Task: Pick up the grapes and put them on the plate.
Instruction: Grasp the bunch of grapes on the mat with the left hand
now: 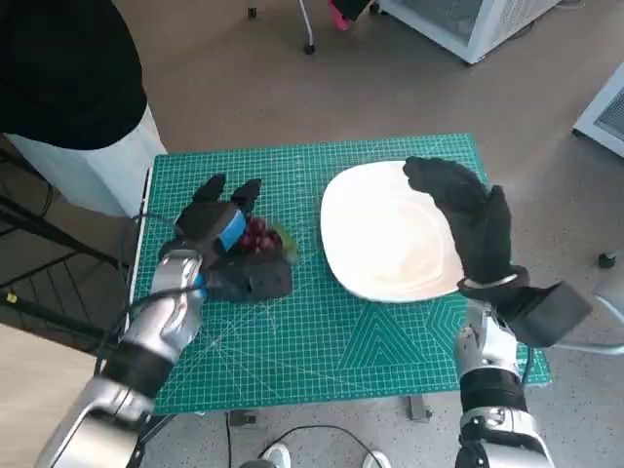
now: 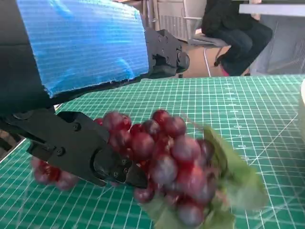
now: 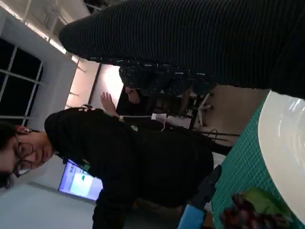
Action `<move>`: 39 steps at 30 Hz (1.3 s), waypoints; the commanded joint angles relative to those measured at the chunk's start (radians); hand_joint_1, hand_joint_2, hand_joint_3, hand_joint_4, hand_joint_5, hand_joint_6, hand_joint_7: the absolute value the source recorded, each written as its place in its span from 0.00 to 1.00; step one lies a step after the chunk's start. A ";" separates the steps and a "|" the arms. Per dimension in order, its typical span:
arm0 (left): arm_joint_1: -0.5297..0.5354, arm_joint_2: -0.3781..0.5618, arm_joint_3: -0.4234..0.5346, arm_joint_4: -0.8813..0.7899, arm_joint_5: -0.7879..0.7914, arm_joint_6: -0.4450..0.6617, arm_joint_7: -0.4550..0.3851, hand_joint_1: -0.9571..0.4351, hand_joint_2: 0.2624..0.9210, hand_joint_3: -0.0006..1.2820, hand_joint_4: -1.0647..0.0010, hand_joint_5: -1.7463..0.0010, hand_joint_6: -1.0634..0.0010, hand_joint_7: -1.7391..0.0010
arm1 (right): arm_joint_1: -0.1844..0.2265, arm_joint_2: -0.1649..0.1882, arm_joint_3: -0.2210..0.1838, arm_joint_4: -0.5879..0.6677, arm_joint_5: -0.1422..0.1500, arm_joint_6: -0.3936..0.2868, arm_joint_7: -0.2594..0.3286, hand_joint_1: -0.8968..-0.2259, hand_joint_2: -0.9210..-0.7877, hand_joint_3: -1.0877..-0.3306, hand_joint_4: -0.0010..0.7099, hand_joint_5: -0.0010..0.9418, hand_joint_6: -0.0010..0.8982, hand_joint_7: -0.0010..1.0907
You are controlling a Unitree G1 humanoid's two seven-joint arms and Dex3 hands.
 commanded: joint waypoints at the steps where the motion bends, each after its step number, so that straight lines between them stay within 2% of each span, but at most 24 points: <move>1: -0.060 -0.024 -0.028 0.097 0.004 -0.029 0.022 0.41 0.75 0.00 0.89 1.00 0.77 1.00 | 0.017 -0.007 -0.004 0.012 0.006 0.004 0.008 0.44 0.00 0.63 0.44 0.01 0.40 0.02; 14: -0.149 -0.069 -0.043 0.292 -0.041 -0.084 0.020 0.41 0.76 0.00 0.87 1.00 0.75 0.99 | 0.019 -0.024 -0.015 0.014 0.008 -0.002 0.012 0.46 0.00 0.64 0.44 0.00 0.39 0.01; 29: -0.179 -0.091 -0.052 0.423 -0.072 -0.145 0.053 0.44 0.75 0.00 0.86 1.00 0.72 0.99 | 0.021 -0.030 -0.024 0.011 0.010 -0.010 0.012 0.47 0.00 0.64 0.45 0.00 0.40 0.01; 34: -0.181 -0.093 -0.055 0.464 -0.075 -0.167 0.077 0.51 0.78 0.00 0.75 0.99 0.61 0.97 | 0.024 -0.036 -0.029 0.005 0.016 -0.017 0.012 0.47 0.00 0.64 0.45 0.00 0.39 0.01; 37: -0.185 -0.094 -0.054 0.477 -0.080 -0.167 0.089 0.57 0.82 0.01 0.61 0.97 0.50 0.96 | 0.025 -0.041 -0.033 0.000 0.021 -0.016 0.014 0.46 0.00 0.64 0.45 0.00 0.39 0.01; 39: -0.187 -0.094 -0.055 0.483 -0.084 -0.165 0.097 0.61 0.85 0.01 0.46 0.96 0.41 0.95 | 0.025 -0.044 -0.037 -0.005 0.027 -0.014 0.016 0.45 0.00 0.64 0.44 0.00 0.39 0.01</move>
